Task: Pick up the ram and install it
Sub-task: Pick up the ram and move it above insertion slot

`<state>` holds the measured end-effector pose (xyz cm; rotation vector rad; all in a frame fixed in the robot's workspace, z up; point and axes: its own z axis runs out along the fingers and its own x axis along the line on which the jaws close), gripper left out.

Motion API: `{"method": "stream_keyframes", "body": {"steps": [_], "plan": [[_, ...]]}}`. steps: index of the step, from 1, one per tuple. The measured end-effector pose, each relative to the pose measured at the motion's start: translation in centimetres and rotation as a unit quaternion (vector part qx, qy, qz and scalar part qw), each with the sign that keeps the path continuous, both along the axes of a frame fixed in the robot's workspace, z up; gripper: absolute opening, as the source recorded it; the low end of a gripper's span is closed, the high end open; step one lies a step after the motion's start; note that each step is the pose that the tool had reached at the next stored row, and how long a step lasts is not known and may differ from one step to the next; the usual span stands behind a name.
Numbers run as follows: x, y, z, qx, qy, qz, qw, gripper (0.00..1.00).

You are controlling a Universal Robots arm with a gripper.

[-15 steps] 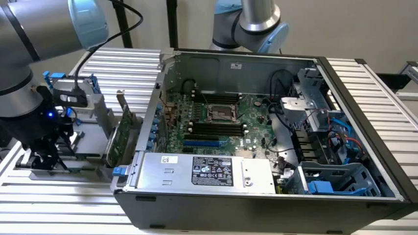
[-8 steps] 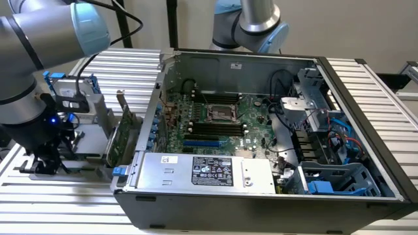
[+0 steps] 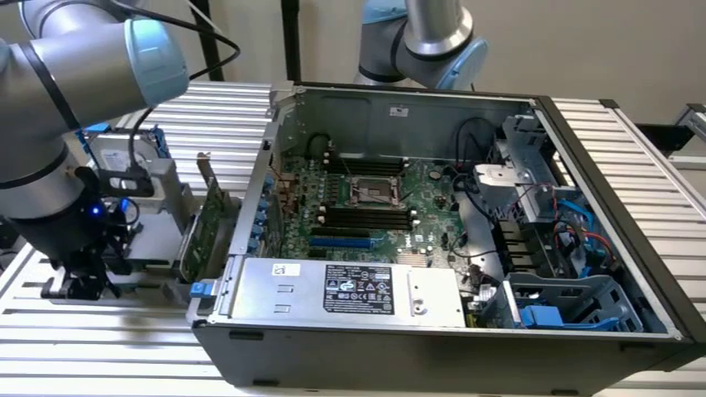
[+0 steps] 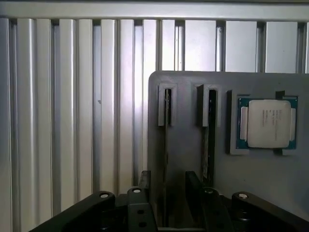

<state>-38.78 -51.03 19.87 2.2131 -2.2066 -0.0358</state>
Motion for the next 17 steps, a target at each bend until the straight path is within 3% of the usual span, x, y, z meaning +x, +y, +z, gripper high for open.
{"method": "stream_keyframes", "body": {"steps": [11,12,17], "plan": [[-0.30,0.01,-0.35,-0.0001,-0.0001,0.008,1.0000,1.00],[-0.32,0.01,-0.37,-0.0001,-0.0001,0.008,1.0000,0.00],[-0.47,0.01,-0.47,-0.0005,-0.0001,0.010,1.0000,0.00]]}}
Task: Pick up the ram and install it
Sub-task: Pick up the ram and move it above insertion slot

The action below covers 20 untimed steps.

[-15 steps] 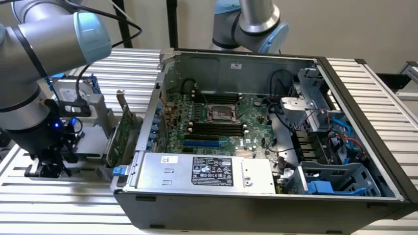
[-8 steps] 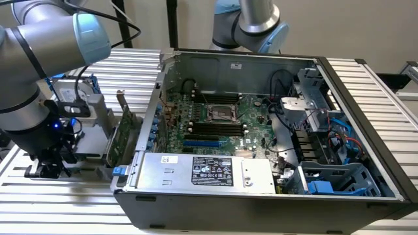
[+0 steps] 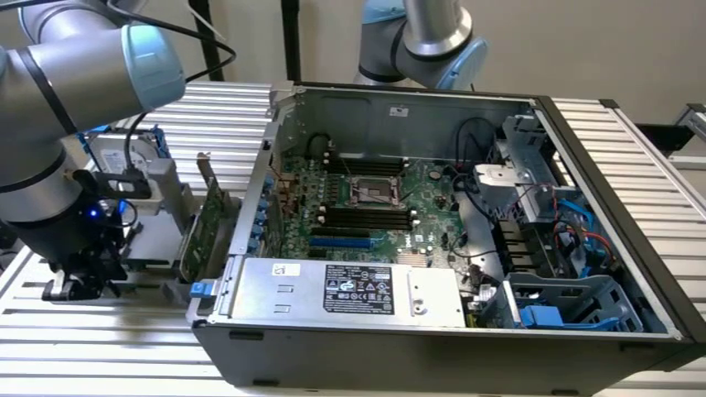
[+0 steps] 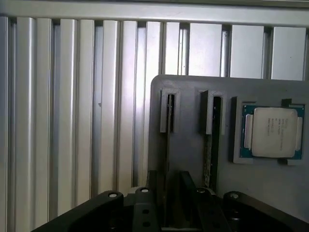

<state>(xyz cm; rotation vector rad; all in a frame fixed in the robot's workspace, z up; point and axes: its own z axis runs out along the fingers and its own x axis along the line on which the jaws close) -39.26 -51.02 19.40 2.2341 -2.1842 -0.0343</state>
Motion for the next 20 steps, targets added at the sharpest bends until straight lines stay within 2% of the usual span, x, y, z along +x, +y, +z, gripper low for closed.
{"method": "stream_keyframes", "body": {"steps": [20], "plan": [[0.00,0.00,-0.03,0.0000,0.0000,-0.004,1.0000,0.00]]}}
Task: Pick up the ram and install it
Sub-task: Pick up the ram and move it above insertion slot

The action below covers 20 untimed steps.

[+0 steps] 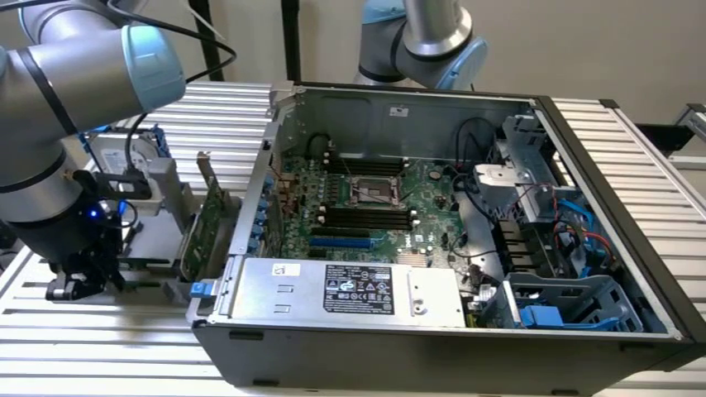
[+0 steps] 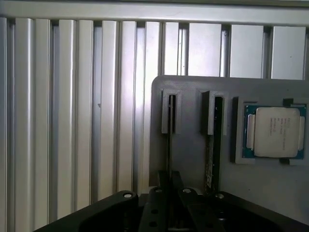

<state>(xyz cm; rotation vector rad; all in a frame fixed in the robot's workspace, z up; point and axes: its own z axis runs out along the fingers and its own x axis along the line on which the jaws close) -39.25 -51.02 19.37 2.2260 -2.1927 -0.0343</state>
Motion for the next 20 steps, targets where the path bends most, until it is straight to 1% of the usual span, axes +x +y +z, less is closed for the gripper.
{"method": "stream_keyframes", "body": {"steps": [6,10,16,20], "plan": [[0.0,0.00,0.01,0.0000,0.0000,0.000,1.0000,0.00],[0.0,0.00,0.42,0.0000,0.0000,0.000,1.0000,0.00],[0.0,0.00,1.73,0.0000,0.0000,0.000,1.0000,0.00],[0.0,0.00,3.15,0.0000,0.0000,0.000,1.0000,0.00]]}}
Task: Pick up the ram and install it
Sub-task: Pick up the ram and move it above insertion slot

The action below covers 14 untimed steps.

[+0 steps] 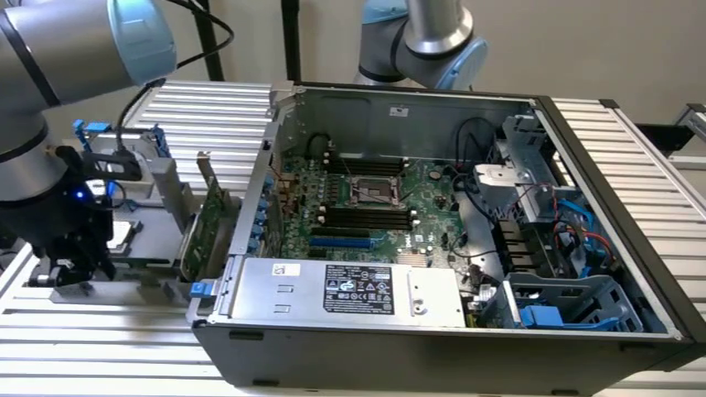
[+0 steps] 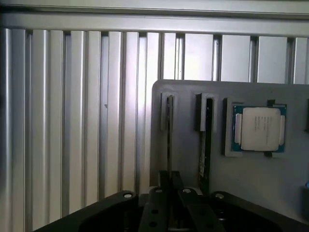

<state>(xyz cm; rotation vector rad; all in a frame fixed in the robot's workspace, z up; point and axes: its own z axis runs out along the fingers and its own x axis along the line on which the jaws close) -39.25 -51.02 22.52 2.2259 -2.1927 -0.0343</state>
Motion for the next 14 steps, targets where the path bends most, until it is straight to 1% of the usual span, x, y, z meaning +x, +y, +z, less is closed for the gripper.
{"method": "stream_keyframes", "body": {"steps": [9,14], "plan": [[0.0,0.01,4.10,0.0000,0.0000,0.000,1.0000,0.00],[0.4,0.03,6.34,-0.0001,0.0001,0.000,1.0000,0.00]]}}
